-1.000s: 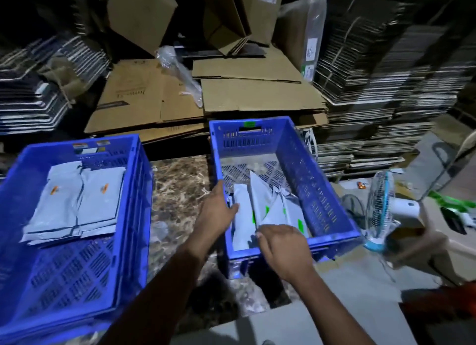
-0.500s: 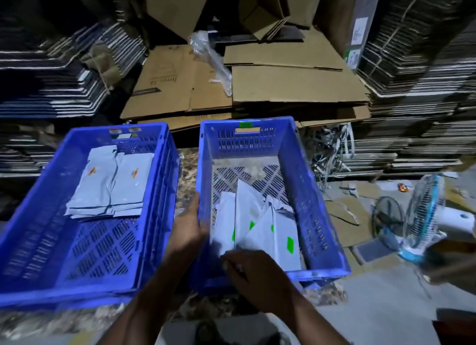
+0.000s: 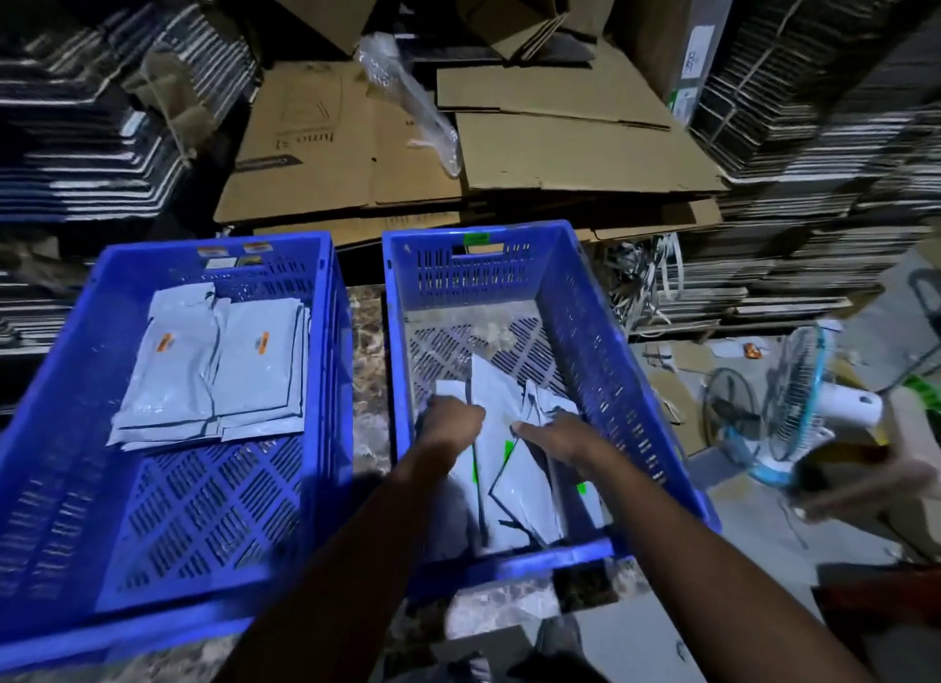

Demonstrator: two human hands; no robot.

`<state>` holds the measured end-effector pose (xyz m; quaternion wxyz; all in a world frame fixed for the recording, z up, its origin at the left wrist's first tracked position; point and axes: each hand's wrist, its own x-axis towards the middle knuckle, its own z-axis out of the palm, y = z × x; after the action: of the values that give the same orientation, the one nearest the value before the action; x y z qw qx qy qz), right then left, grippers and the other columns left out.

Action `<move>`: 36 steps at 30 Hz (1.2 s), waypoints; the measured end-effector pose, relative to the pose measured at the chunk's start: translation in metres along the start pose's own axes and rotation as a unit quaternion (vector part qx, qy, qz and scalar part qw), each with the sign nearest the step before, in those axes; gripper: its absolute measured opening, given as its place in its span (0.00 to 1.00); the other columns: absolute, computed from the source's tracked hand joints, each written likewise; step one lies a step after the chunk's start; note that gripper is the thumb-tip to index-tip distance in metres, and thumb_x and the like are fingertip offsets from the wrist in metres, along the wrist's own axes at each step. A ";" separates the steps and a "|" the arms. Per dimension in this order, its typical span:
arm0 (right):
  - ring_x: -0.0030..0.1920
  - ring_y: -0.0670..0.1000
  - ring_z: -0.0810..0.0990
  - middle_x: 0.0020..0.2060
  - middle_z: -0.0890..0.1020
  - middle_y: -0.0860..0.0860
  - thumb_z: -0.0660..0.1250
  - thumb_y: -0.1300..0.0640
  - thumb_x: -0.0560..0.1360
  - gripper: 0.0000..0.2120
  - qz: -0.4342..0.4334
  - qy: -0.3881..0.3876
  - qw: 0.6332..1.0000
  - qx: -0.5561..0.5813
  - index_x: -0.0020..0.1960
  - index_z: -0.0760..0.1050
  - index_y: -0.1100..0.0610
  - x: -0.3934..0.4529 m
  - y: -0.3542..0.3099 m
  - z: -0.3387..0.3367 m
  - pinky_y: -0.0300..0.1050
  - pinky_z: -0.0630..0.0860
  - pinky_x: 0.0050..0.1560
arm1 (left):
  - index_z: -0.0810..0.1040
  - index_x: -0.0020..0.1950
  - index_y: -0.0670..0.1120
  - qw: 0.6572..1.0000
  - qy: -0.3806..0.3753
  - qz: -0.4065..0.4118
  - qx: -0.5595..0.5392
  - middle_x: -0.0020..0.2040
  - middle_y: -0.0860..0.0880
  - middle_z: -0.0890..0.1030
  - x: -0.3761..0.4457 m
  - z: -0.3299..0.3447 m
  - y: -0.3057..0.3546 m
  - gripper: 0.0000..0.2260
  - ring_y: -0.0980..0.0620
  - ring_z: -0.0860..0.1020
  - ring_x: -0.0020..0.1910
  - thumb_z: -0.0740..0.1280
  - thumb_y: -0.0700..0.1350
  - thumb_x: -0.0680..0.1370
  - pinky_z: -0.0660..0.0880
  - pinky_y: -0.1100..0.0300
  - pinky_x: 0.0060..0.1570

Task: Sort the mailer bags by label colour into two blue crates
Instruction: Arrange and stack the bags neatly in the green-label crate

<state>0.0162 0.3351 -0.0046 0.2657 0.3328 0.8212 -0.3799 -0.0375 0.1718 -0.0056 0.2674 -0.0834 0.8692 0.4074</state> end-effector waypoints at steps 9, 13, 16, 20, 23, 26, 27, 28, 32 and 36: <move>0.71 0.61 0.69 0.74 0.65 0.62 0.71 0.30 0.65 0.56 0.023 0.003 0.998 -0.060 0.77 0.56 0.65 0.019 0.002 0.009 0.50 0.72 0.66 | 0.86 0.45 0.42 0.987 -0.117 -0.033 -0.109 0.50 0.42 0.84 0.030 0.008 0.000 0.06 0.54 0.82 0.44 0.76 0.42 0.71 0.78 0.55 0.57; 0.55 0.57 0.82 0.55 0.82 0.59 0.75 0.38 0.65 0.34 -0.046 -0.015 0.982 -0.184 0.58 0.79 0.64 0.018 0.003 -0.008 0.41 0.75 0.45 | 0.83 0.56 0.41 0.988 -0.108 -0.047 -0.100 0.55 0.52 0.80 0.018 0.012 0.018 0.12 0.56 0.76 0.51 0.75 0.41 0.73 0.72 0.74 0.33; 0.55 0.58 0.82 0.56 0.82 0.59 0.78 0.43 0.63 0.32 -0.065 0.020 0.968 -0.240 0.57 0.78 0.64 0.014 0.003 -0.012 0.42 0.75 0.42 | 0.78 0.51 0.45 0.990 -0.059 -0.076 -0.100 0.51 0.52 0.79 0.020 0.017 0.022 0.30 0.53 0.77 0.51 0.82 0.53 0.54 0.75 0.61 0.42; 0.53 0.58 0.83 0.54 0.82 0.57 0.79 0.54 0.61 0.23 -0.092 0.108 0.962 -0.233 0.52 0.76 0.61 -0.009 -0.004 -0.019 0.45 0.79 0.41 | 0.75 0.55 0.48 0.996 -0.049 0.015 -0.073 0.52 0.49 0.82 0.118 0.047 -0.034 0.50 0.52 0.82 0.48 0.81 0.61 0.36 0.82 0.51 0.46; 0.53 0.60 0.82 0.53 0.81 0.59 0.72 0.61 0.69 0.17 -0.145 0.190 0.955 -0.173 0.56 0.72 0.61 -0.039 -0.014 -0.040 0.49 0.79 0.47 | 0.79 0.51 0.48 0.990 -0.101 0.088 -0.044 0.46 0.50 0.84 0.088 0.024 -0.003 0.32 0.53 0.82 0.45 0.81 0.50 0.49 0.80 0.47 0.52; 0.46 0.62 0.81 0.43 0.81 0.60 0.69 0.62 0.70 0.14 -0.258 0.287 0.917 -0.100 0.54 0.69 0.60 -0.078 -0.026 -0.066 0.50 0.75 0.40 | 0.82 0.52 0.45 0.973 -0.208 0.093 -0.038 0.49 0.47 0.84 0.009 -0.001 0.037 0.20 0.51 0.82 0.49 0.78 0.45 0.61 0.76 0.49 0.61; 0.43 0.62 0.80 0.40 0.80 0.59 0.69 0.62 0.71 0.14 -0.301 0.311 0.898 -0.082 0.53 0.69 0.59 -0.090 -0.028 -0.073 0.49 0.72 0.37 | 0.83 0.53 0.43 0.965 -0.239 0.093 -0.055 0.52 0.42 0.84 0.001 -0.003 0.040 0.21 0.48 0.82 0.53 0.79 0.46 0.62 0.74 0.46 0.64; 0.41 0.61 0.80 0.38 0.79 0.58 0.70 0.61 0.71 0.14 -0.335 0.329 0.880 -0.076 0.53 0.69 0.59 -0.100 -0.030 -0.080 0.47 0.69 0.34 | 0.83 0.54 0.40 0.959 -0.258 0.095 -0.072 0.54 0.38 0.83 -0.002 0.000 0.041 0.24 0.44 0.81 0.57 0.81 0.48 0.61 0.72 0.44 0.65; 0.33 0.57 0.79 0.32 0.78 0.53 0.74 0.63 0.68 0.19 -0.423 0.373 0.821 -0.083 0.53 0.69 0.55 -0.119 -0.026 -0.092 0.40 0.61 0.32 | 0.79 0.60 0.42 0.944 -0.271 0.097 0.163 0.61 0.41 0.79 -0.021 0.017 0.075 0.21 0.47 0.76 0.61 0.74 0.53 0.72 0.73 0.56 0.49; 0.25 0.44 0.64 0.28 0.64 0.40 0.74 0.66 0.66 0.21 -0.437 0.405 0.802 -0.035 0.46 0.64 0.51 -0.121 -0.016 -0.100 0.36 0.61 0.29 | 0.79 0.62 0.40 0.918 -0.272 0.154 0.246 0.56 0.43 0.79 0.001 0.014 0.106 0.15 0.51 0.74 0.55 0.70 0.43 0.77 0.72 0.64 0.48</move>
<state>0.0633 0.3660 0.1433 -0.2744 0.0525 0.9250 -0.2575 -0.0712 0.2522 0.0569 0.4392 0.2339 0.8380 0.2238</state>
